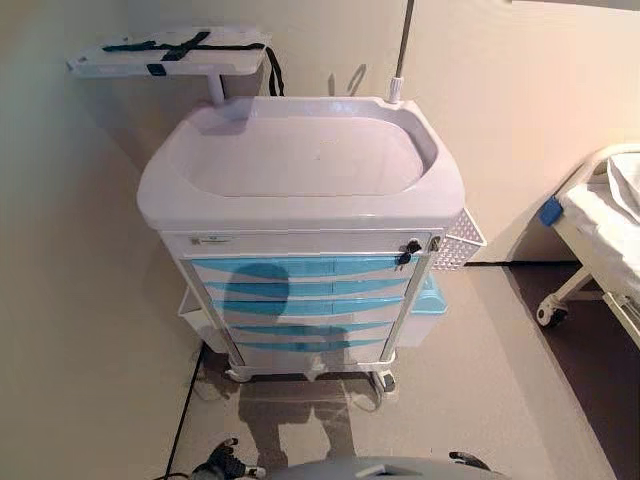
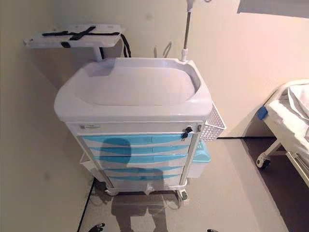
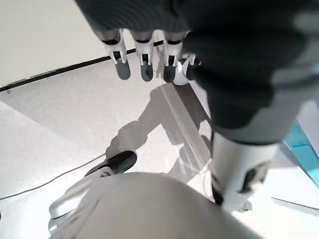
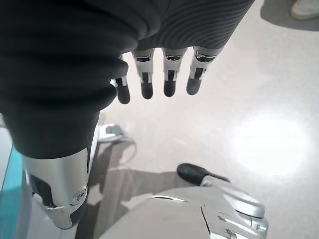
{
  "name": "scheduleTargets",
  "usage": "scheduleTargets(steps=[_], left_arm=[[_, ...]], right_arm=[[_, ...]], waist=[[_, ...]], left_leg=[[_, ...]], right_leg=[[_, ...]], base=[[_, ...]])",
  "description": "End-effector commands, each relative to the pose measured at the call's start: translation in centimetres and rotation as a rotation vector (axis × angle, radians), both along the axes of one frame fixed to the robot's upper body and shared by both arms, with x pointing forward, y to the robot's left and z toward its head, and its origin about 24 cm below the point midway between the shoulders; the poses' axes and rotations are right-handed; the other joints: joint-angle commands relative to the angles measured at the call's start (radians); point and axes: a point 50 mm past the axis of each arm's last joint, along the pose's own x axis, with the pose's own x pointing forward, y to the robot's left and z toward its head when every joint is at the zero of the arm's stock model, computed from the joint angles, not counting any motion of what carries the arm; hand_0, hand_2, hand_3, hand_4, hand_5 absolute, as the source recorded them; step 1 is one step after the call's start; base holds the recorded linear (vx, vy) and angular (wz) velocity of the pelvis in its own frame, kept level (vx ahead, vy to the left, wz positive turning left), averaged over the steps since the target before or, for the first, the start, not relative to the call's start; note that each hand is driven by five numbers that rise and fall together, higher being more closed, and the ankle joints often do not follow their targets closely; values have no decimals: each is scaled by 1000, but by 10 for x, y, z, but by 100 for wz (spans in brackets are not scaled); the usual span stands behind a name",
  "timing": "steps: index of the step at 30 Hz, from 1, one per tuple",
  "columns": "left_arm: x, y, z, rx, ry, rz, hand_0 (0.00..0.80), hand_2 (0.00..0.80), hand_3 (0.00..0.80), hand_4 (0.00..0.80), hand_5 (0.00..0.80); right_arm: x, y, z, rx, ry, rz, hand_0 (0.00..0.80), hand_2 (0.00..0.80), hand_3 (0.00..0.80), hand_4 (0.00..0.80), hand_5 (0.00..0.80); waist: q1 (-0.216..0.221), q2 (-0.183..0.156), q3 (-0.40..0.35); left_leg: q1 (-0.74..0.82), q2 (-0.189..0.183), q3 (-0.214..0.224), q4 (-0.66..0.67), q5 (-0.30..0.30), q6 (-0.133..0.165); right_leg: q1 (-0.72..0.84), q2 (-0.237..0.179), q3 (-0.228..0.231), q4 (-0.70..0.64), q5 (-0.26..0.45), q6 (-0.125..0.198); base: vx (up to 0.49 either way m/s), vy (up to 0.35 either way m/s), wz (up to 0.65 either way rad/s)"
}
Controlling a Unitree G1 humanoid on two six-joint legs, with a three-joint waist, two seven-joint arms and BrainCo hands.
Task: Open the drawer and pick up the medicine
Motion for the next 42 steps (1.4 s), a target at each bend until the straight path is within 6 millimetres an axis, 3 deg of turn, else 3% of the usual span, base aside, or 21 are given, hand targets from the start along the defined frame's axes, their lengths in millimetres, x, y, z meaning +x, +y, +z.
scheduleTargets(steps=[1, 29, 42], left_arm=[[2, -12, -4, -9, 22, -57, 0, 0, 0, 0, 0], [-3, -9, -4, -7, 34, -11, 0, 0, 0, 0, 0], [12, -2, 0, -54, -35, 139, 0, 0, 0, 0, 0]], right_arm=[[13, 4, 1, -12, -31, 39, 0, 0, 0, 0, 0], [11, 4, 0, -14, -25, 27, 0, 0, 0, 0, 0], [23, -4, 5, -30, -58, 28, 0, 0, 0, 0, 0]], waist=[[2, -30, 4], [2, -33, 15], [2, -28, 74]], left_leg=[[-17, -23, -11, -1, -30, 12], [-20, -26, -14, -1, -31, 15], [-72, -36, -2, 8, -21, 26]], right_leg=[[-44, -20, 10, 8, 42, 84], [-52, -23, 6, 15, 41, 85], [-118, -33, 21, 38, 52, 89]], base=[[0, 0, 0], [0, 0, 0], [-21, 10, -3]])
